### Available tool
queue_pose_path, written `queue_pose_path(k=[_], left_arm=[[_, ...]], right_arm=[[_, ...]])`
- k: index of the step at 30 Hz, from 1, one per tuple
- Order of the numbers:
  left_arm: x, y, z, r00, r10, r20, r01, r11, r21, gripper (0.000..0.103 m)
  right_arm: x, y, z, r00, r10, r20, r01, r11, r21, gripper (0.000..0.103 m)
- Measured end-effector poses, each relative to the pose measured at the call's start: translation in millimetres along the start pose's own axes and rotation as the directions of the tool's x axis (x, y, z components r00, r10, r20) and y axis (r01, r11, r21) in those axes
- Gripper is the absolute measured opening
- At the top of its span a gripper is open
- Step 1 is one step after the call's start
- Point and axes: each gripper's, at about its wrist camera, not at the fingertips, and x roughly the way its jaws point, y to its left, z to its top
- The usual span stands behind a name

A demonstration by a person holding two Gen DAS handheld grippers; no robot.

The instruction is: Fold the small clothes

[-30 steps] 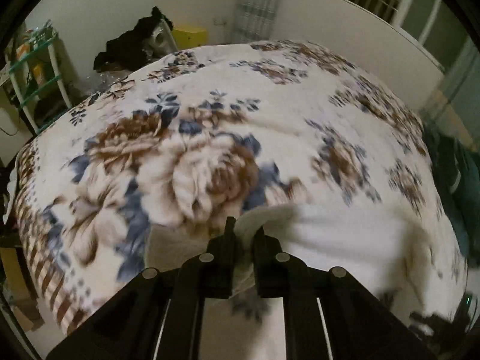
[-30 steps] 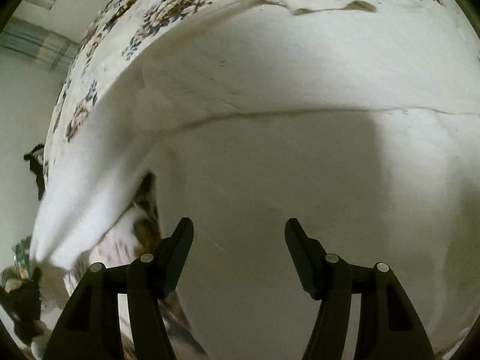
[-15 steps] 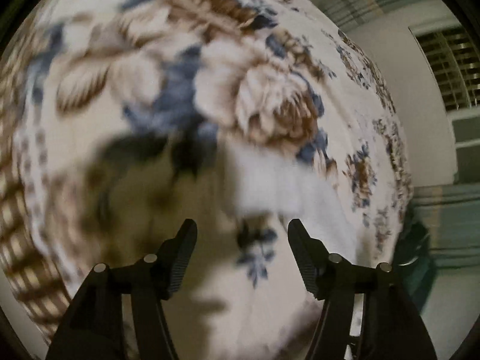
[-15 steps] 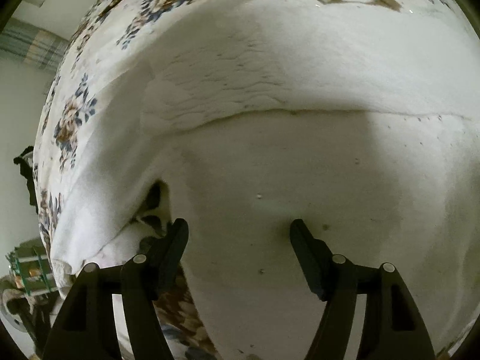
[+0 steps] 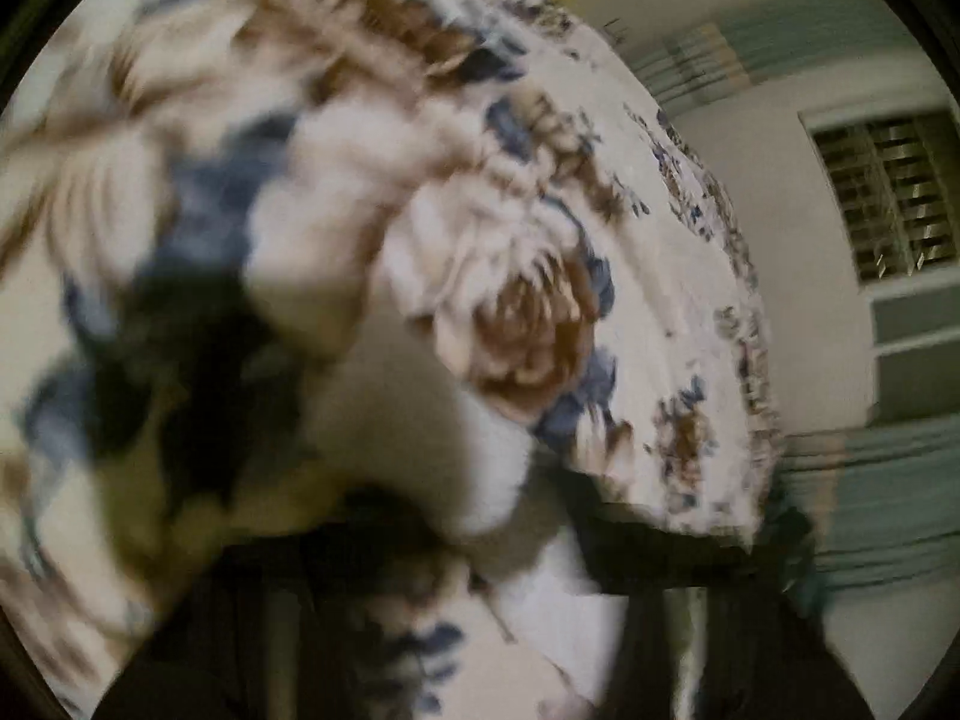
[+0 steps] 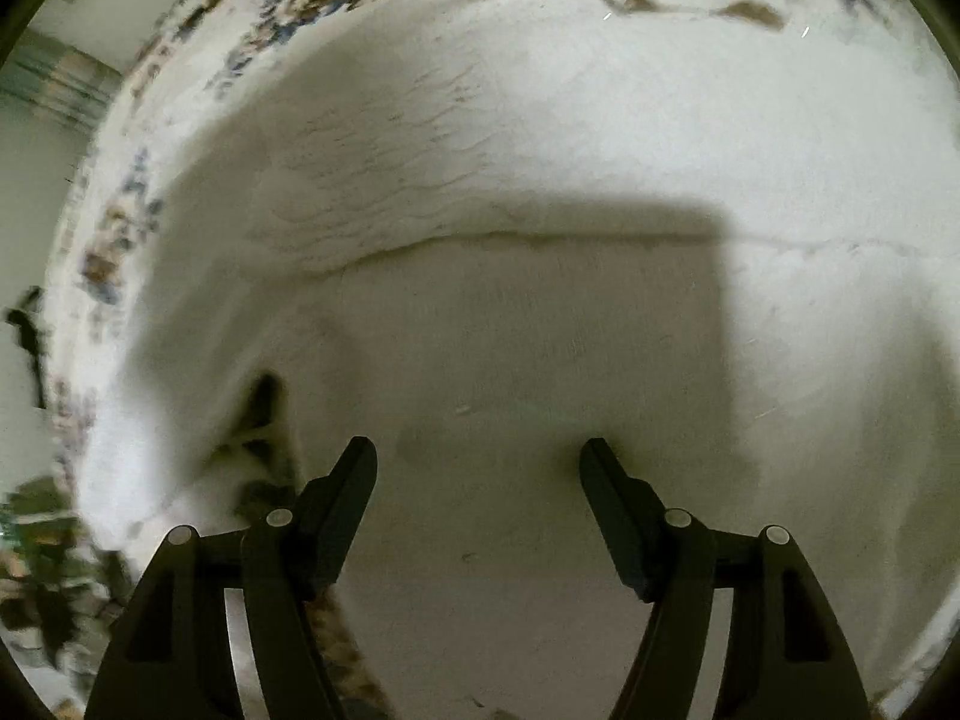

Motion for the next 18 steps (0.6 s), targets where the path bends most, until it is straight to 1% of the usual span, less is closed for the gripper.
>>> queue_pose_path(k=[1,2,3,4,5,7,10,11,13,15,17,18], left_arm=[[-1.4,-7.3,3.2,0.999,0.030,0.011,-0.031,0.999,0.039,0.011],[-5.2,-14.3,5.0,0.998,0.048,0.033,-0.051,0.996,0.073,0.011],[-10.3,-22.7,6.1,0.997,0.060,0.055,-0.066,0.991,0.114,0.010],[-15.6,-31.9,5.9,0.994,0.079,0.070,-0.089,0.983,0.161,0.010],[-19.7,-42.2,4.1,0.993,0.089,0.083,-0.104,0.973,0.204,0.010],[-30.0,-70.5,-2.4,0.988,0.101,0.118,-0.133,0.941,0.311,0.010],[-38.3,-113.0,-14.0,0.986,0.086,0.146,-0.140,0.896,0.421,0.010],[-40.3,-128.1,-19.9,0.985,0.079,0.150,-0.140,0.879,0.455,0.010],[-41.9,-164.7,-39.4,0.989,0.048,0.139,-0.115,0.839,0.532,0.010],[-37.6,-204.5,-69.7,0.994,0.017,0.108,-0.080,0.785,0.615,0.010],[-29.6,-238.1,-102.9,0.998,0.004,0.061,-0.045,0.732,0.680,0.010],[-21.1,-259.7,-131.0,1.000,-0.001,0.019,-0.013,0.697,0.717,0.010]], right_arm=[[-1.4,-0.1,2.0,0.998,-0.067,0.010,0.067,0.998,-0.016,0.072],[-4.7,-1.3,5.5,0.984,-0.173,0.040,0.175,0.984,-0.037,0.074],[-7.6,-3.5,9.2,0.964,-0.256,0.072,0.259,0.964,-0.051,0.086],[-9.2,-6.6,12.7,0.949,-0.301,0.091,0.307,0.950,-0.057,0.092],[-10.8,-11.9,16.9,0.938,-0.330,0.105,0.337,0.940,-0.057,0.101],[-14.4,-26.6,27.0,0.921,-0.371,0.120,0.379,0.924,-0.048,0.102],[-21.9,-52.1,39.7,0.911,-0.389,0.139,0.395,0.918,-0.023,0.102],[-23.6,-58.6,44.5,0.912,-0.386,0.139,0.392,0.920,-0.017,0.102],[-29.5,-77.6,55.6,0.925,-0.354,0.140,0.357,0.934,0.007,0.102],[-35.4,-92.3,68.0,0.937,-0.317,0.150,0.315,0.948,0.038,0.102],[-45.2,-115.8,77.4,0.953,-0.260,0.157,0.251,0.965,0.075,0.102],[-49.8,-131.4,81.0,0.958,-0.244,0.154,0.231,0.968,0.096,0.102]])
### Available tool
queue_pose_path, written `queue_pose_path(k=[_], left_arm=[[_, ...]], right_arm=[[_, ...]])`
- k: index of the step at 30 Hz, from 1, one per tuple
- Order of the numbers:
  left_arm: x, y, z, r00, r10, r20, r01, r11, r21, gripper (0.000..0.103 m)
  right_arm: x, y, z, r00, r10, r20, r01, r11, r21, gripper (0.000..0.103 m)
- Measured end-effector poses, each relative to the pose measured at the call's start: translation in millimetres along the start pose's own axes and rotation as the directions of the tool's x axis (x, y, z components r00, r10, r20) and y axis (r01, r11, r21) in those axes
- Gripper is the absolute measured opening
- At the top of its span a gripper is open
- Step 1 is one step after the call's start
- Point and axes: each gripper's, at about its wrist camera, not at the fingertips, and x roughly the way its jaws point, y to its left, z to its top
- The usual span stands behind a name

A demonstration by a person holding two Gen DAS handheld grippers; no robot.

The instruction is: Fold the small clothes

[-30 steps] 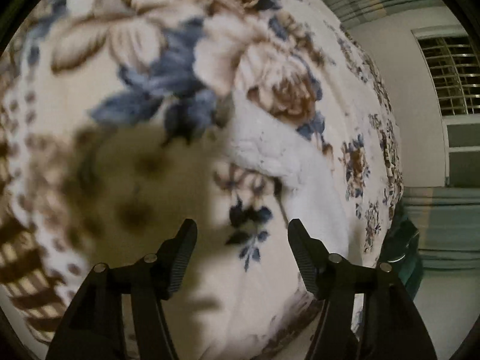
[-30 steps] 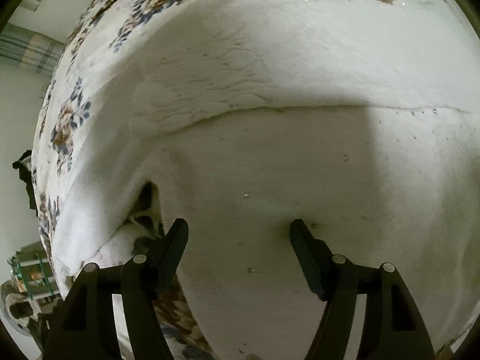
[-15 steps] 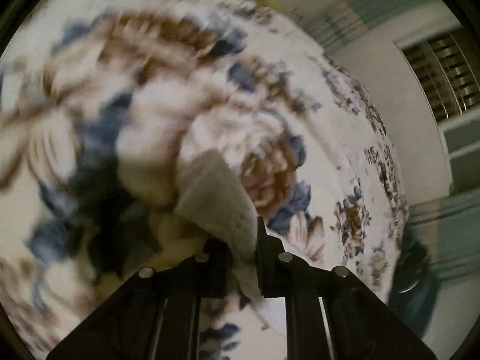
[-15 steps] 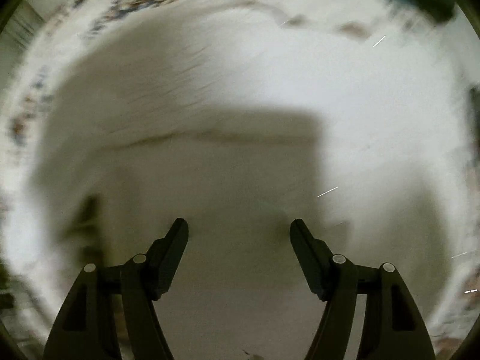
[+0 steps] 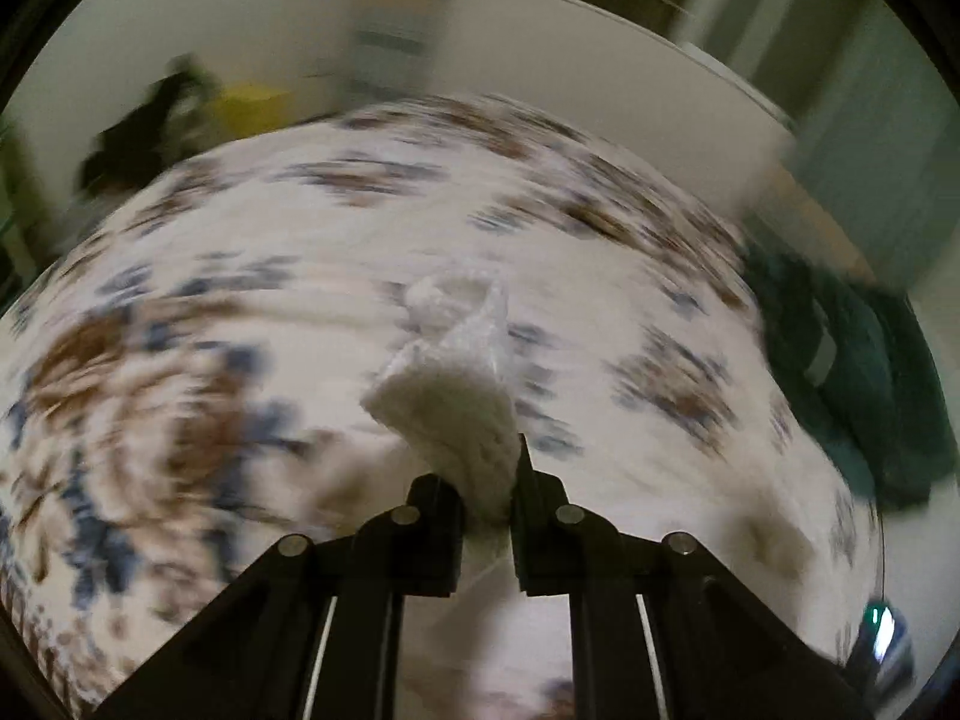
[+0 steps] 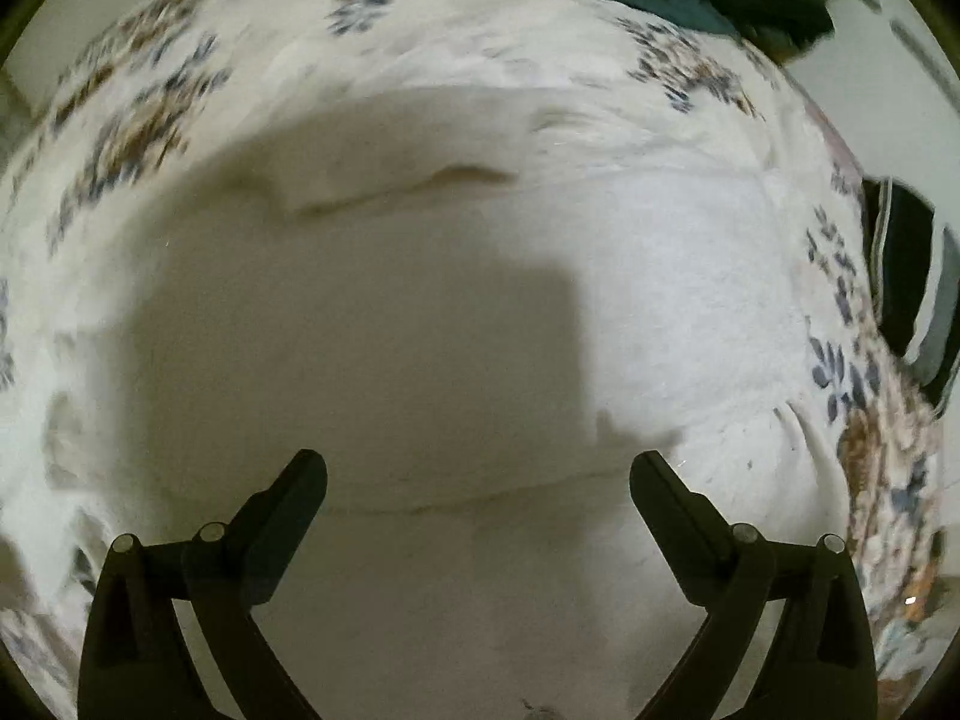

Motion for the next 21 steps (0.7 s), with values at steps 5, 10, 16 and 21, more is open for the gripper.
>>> queue_pose_path(k=[5,10,16,21], left_arm=[[41.7,-163.2,-47.0,0.978,-0.141,-0.152,0.166,0.971,0.170,0.010],[78.9,-317.4,-116.6,0.932,-0.223,-0.285,0.305,0.908,0.287,0.010],[113.7,-439.1,-190.9,0.901,-0.154,-0.405,0.327,0.854,0.403,0.015],[109.8,-464.3,-219.0,0.919,-0.084,-0.384,0.281,0.823,0.493,0.067]], right_arm=[[6.8,-76.9,9.9,0.999,0.034,-0.033,-0.030,0.993,0.116,0.102],[21.4,-174.9,11.9,0.996,0.051,-0.077,-0.031,0.968,0.248,0.102],[31.4,-261.7,11.7,0.988,-0.121,-0.097,0.141,0.961,0.237,0.102],[36.9,-316.7,12.2,0.991,-0.063,-0.118,0.096,0.949,0.301,0.102]])
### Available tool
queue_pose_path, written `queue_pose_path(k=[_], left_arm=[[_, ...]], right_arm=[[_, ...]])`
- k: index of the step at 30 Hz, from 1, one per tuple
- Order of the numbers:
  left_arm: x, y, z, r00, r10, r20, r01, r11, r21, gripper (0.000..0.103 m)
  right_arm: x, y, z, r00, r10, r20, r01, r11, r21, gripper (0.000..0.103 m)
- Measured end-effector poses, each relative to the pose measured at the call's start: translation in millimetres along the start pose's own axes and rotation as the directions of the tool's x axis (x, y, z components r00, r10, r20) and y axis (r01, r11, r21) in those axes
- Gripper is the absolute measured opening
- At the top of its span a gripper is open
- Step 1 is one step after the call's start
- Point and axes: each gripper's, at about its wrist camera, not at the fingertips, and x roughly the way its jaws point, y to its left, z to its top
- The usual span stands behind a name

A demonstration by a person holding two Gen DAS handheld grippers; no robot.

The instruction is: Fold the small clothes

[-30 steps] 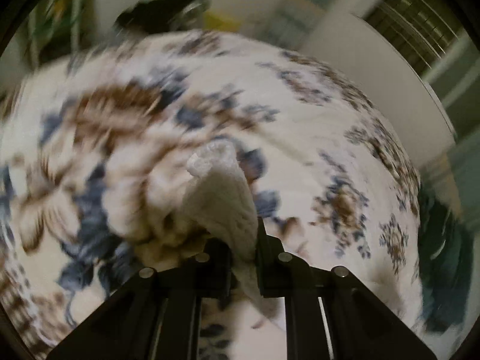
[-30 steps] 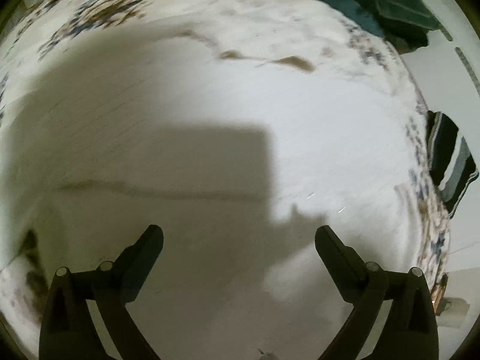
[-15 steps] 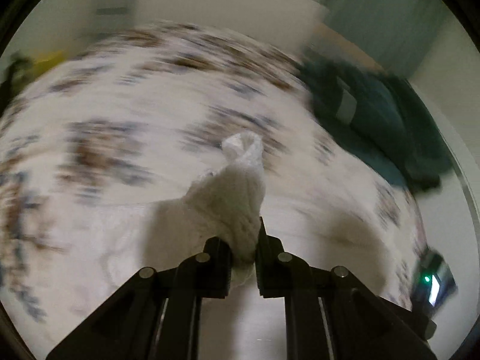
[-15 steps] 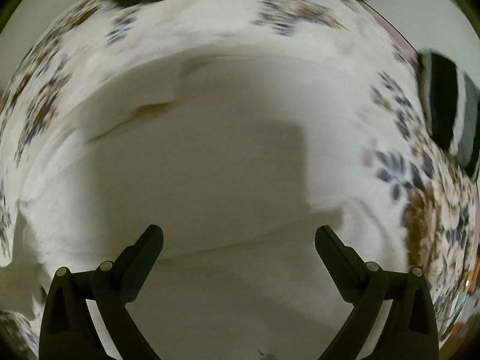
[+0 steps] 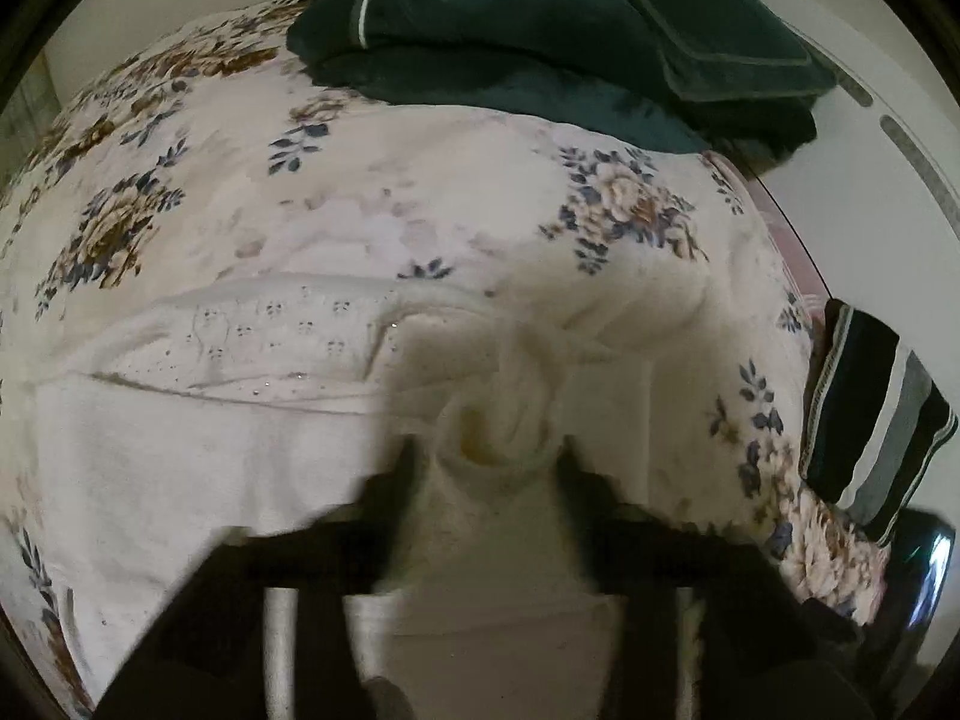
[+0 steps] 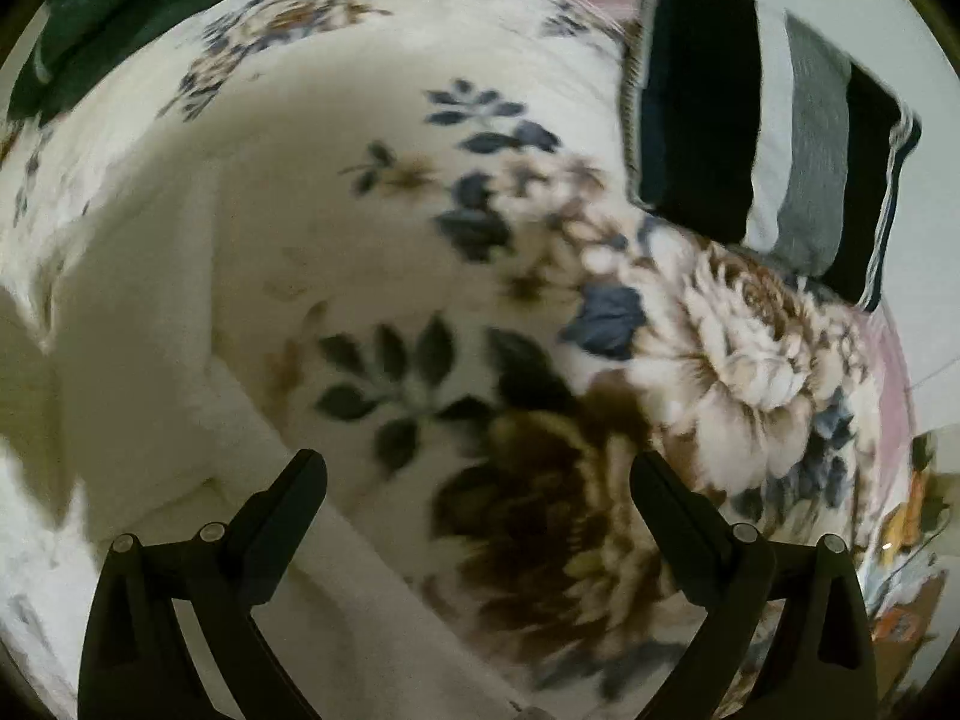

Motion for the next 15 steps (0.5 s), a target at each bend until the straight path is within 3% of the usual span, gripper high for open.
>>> queue_pose_path(k=[1,3,5,8,11,13,15], left_arm=[[-2.8,3.4,-4.0,0.999,0.034,0.002,-0.034,0.999,0.001,0.083],[-11.0,18.3,-18.1,0.993,0.121,0.009,-0.121,0.993,-0.007,0.083],[-24.1,49.4,-38.9,0.973,0.230,0.009,-0.229,0.972,-0.046,0.083],[-40.5,113.9,-93.8,0.923,0.383,-0.039,-0.384,0.913,-0.136,0.083],[-32.5,164.3,-150.1,0.879,0.449,-0.161,-0.474,0.861,-0.183,0.083],[-24.1,186.3,-178.8,0.857,0.465,-0.224,-0.508,0.836,-0.208,0.083],[-16.2,200.0,-202.8,0.857,0.454,-0.243,-0.506,0.830,-0.234,0.084]], right_arm=[[0.0,-9.9,2.6,0.999,0.038,-0.016,-0.038,0.999,0.021,0.102],[-3.2,-21.0,6.0,0.991,0.125,-0.046,-0.123,0.991,0.046,0.102],[-7.9,-24.2,12.1,0.975,0.211,-0.068,-0.208,0.977,0.054,0.102],[-14.6,-15.7,22.3,0.930,0.354,-0.095,-0.351,0.935,0.044,0.102],[-13.0,15.0,38.1,0.834,0.529,-0.156,-0.530,0.847,0.038,0.102],[-7.9,39.2,46.8,0.807,0.560,-0.184,-0.567,0.823,0.020,0.102],[-0.6,69.9,55.9,0.810,0.553,-0.195,-0.570,0.820,-0.042,0.087]])
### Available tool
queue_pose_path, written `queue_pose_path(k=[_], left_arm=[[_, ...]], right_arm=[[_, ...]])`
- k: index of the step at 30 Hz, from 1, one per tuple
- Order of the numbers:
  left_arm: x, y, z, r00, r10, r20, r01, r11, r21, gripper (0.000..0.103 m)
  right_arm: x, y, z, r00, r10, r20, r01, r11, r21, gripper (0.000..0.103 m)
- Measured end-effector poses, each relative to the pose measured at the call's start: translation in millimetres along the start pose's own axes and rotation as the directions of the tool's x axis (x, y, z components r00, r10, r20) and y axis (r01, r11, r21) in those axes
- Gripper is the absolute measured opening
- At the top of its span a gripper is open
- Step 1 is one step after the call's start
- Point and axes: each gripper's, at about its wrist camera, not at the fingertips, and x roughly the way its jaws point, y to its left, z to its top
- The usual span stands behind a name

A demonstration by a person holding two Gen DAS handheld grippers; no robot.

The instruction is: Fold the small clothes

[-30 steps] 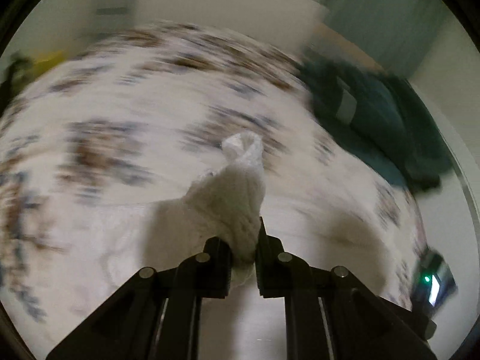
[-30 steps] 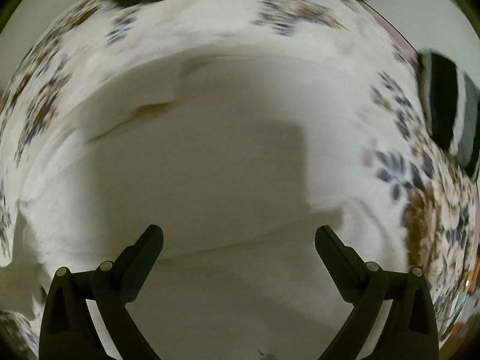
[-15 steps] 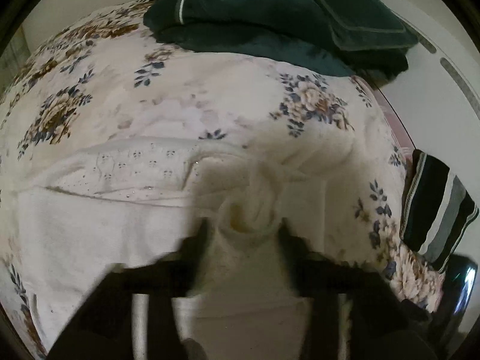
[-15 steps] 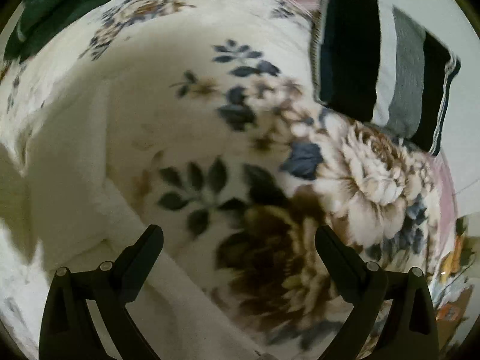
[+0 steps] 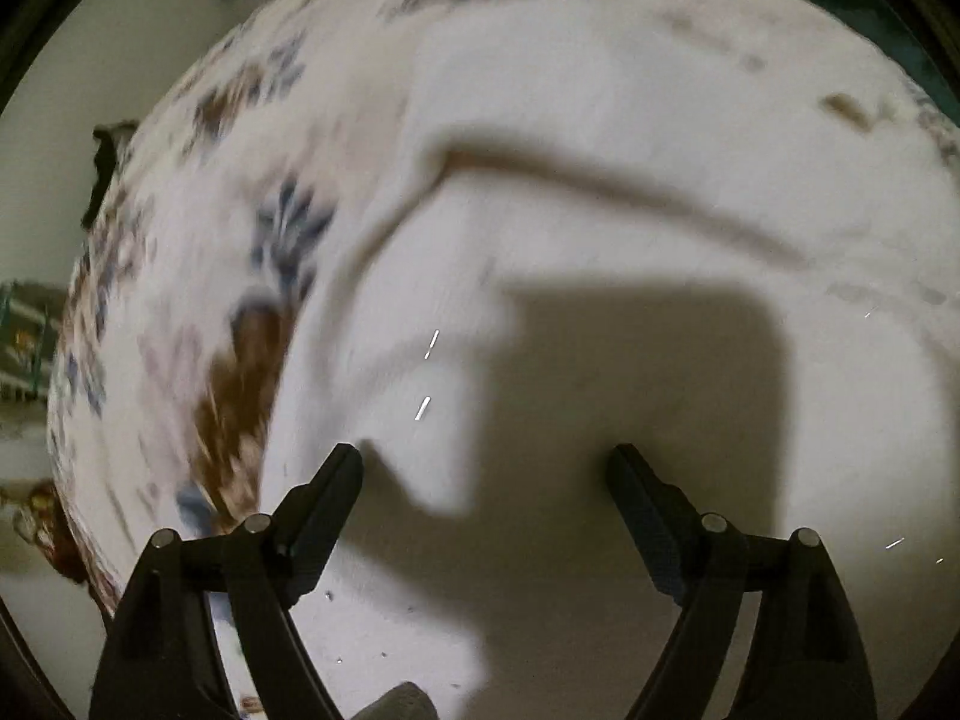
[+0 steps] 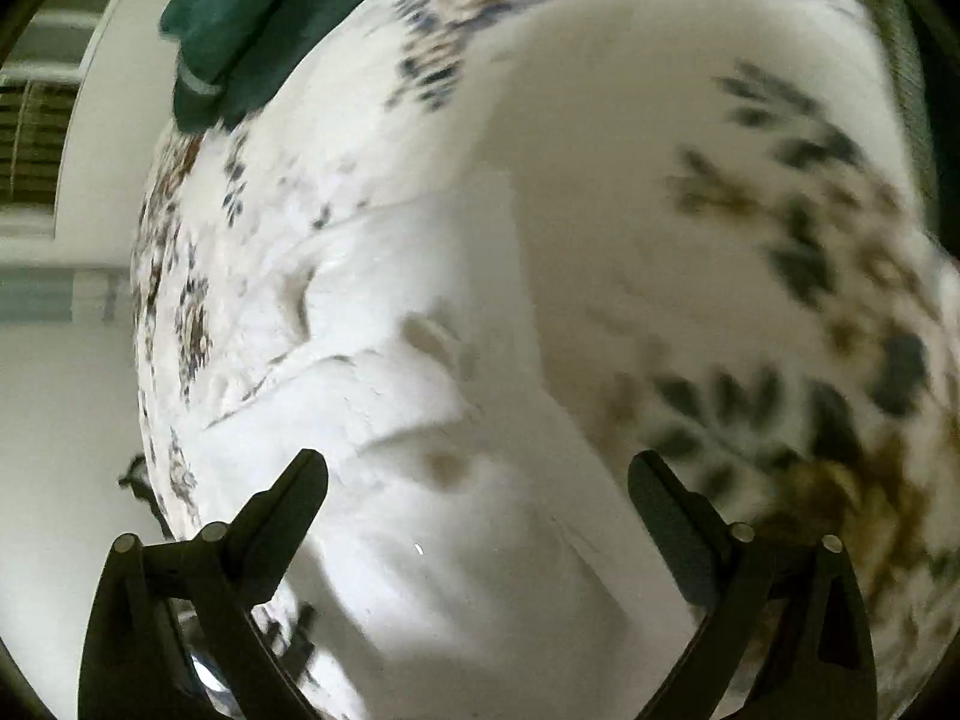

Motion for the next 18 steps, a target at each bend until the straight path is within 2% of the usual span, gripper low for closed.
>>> queue_pose_path(k=[1,2,3,5,8,9,10,11,13,14,15,16,17,18], left_arm=[[3.3,2.2,-4.2,1.000,-0.014,0.013,0.014,1.000,-0.007,0.089],[5.0,1.4,-5.9,0.999,-0.015,0.029,0.016,1.000,-0.011,0.098],[8.6,0.7,-6.7,0.999,-0.005,0.034,0.005,1.000,-0.022,0.102],[13.8,0.8,-3.7,1.000,-0.007,0.022,0.008,0.999,-0.053,0.103],[16.0,3.2,-1.6,0.999,-0.023,0.036,0.028,0.992,-0.122,0.103],[17.0,4.1,-3.0,0.999,-0.022,0.038,0.027,0.991,-0.130,0.103],[17.5,4.3,-3.9,0.999,-0.021,0.036,0.026,0.991,-0.134,0.103],[17.6,3.9,-4.9,0.999,-0.019,0.033,0.023,0.991,-0.133,0.103],[16.0,2.8,-3.0,1.000,-0.019,0.011,0.020,0.993,-0.115,0.103],[13.4,3.6,-1.6,1.000,-0.023,-0.007,0.022,0.994,-0.109,0.103],[12.3,6.4,0.9,1.000,-0.026,-0.014,0.024,0.993,-0.112,0.103],[9.1,8.1,2.1,0.999,-0.026,-0.018,0.024,0.993,-0.113,0.103],[5.1,8.9,2.3,1.000,-0.021,-0.018,0.019,0.994,-0.111,0.103],[-1.9,8.5,1.3,1.000,-0.020,-0.007,0.019,0.994,-0.107,0.103]], right_arm=[[9.6,8.5,5.3,1.000,-0.016,-0.006,0.016,0.999,-0.037,0.082],[20.1,18.9,7.4,0.999,-0.033,-0.021,0.032,0.997,-0.075,0.066],[32.3,29.2,10.1,0.998,-0.051,-0.042,0.045,0.992,-0.120,0.040],[49.7,48.6,12.6,0.988,-0.153,-0.033,0.141,0.963,-0.231,0.011],[41.8,63.7,16.2,0.967,-0.242,0.078,0.254,0.912,-0.321,0.007],[30.9,61.6,21.5,0.958,-0.256,0.131,0.284,0.907,-0.312,0.007],[26.0,57.7,26.8,0.954,-0.260,0.147,0.293,0.909,-0.295,0.007],[23.9,51.4,31.1,0.955,-0.260,0.141,0.290,0.915,-0.282,0.007],[33.3,41.0,41.9,0.980,-0.197,0.026,0.196,0.941,-0.274,0.008],[35.4,36.7,46.7,0.986,-0.168,-0.016,0.158,0.951,-0.267,0.013],[32.8,30.6,55.3,0.991,-0.128,-0.042,0.114,0.962,-0.247,0.025],[27.1,23.9,61.8,0.995,-0.098,-0.034,0.089,0.971,-0.221,0.033],[21.1,13.2,69.9,0.998,-0.065,-0.011,0.062,0.984,-0.170,0.047],[14.0,-2.3,78.1,0.999,-0.032,0.009,0.032,0.995,-0.093,0.048]])
